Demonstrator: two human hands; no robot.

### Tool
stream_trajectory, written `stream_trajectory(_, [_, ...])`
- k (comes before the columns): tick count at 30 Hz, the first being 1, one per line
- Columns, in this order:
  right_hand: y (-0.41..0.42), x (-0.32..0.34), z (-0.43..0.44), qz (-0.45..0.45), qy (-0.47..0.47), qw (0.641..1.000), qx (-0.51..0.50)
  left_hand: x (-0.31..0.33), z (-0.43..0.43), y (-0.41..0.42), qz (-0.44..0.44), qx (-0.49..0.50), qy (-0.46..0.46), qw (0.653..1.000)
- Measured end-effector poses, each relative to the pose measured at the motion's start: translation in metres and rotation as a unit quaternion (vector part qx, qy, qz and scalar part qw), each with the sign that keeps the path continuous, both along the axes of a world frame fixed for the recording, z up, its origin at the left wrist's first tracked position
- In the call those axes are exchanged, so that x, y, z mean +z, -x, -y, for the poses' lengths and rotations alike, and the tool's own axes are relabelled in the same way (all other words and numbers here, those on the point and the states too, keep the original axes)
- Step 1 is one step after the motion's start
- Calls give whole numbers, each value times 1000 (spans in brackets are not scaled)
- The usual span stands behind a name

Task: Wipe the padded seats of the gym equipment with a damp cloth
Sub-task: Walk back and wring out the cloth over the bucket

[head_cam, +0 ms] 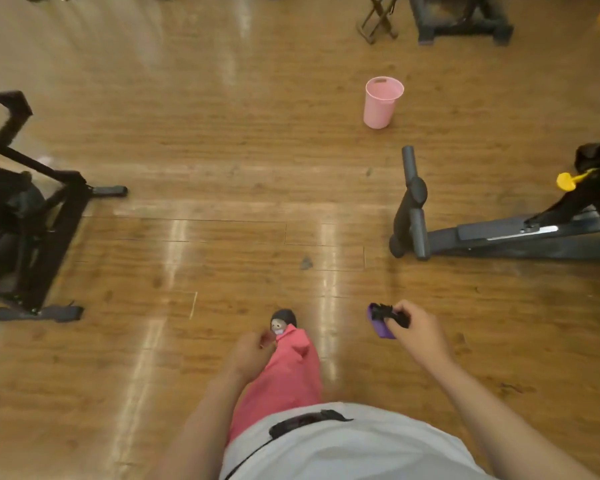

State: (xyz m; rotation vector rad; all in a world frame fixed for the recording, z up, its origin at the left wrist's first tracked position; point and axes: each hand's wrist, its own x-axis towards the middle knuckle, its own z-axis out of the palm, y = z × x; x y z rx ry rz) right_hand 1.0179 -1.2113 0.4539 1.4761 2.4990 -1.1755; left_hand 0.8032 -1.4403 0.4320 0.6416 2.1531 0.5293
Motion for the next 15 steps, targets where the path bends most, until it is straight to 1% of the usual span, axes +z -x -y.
stream_trajectory(3, [72,-2,-33,-10,13,999,-34,4,-45,93,-27,-29,8,999])
stream_trajectory(8, [179,20,-94,-76,23,991,-107,26,-119,237,-74,-41,28,996])
stream_trajectory(11, [223,22,-136,-87,18,987,-131,32,-170,293,-101,-49,40,993])
stream_trajectory(15, [276,11,-202,-66,18,991,-119,14,-246,335,-71,-56,38,995])
